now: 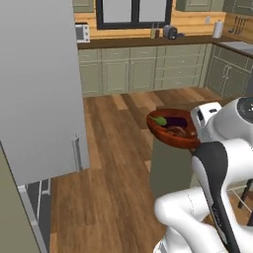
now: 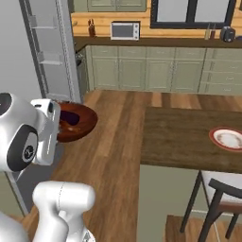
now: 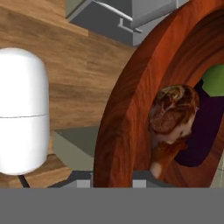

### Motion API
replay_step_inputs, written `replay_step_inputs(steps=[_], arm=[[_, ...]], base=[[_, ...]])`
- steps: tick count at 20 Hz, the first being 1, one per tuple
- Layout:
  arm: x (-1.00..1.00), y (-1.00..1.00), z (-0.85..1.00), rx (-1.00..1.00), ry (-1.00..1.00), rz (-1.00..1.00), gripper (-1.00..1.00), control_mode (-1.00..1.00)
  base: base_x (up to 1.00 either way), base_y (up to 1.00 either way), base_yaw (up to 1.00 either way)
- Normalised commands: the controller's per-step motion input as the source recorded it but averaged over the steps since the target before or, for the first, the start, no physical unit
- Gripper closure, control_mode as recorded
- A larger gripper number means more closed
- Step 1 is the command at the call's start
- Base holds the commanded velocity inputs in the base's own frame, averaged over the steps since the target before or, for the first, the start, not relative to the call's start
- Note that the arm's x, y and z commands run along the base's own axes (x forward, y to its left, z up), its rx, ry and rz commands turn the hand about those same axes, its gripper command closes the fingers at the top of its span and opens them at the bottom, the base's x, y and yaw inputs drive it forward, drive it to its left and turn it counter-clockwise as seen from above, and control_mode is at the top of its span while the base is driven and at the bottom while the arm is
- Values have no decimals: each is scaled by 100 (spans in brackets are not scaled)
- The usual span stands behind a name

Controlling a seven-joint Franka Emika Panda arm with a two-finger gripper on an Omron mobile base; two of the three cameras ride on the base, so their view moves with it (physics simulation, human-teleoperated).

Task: Pick the chicken drumstick and eggplant from their plates and place them in the bowl. Then put the bowl in the fridge.

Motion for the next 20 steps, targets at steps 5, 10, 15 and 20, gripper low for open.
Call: replay_step_inputs(steps=[5,10,15,20], arm=[[0,0,0,0,0,0,100,100],[0,0,0,0,0,0,100,100],[0,0,0,0,0,0,100,100],[0,0,0,0,0,0,100,100]], base=[[59,-22,13],[63,-20,9],[42,-45,1],[80,0,7]])
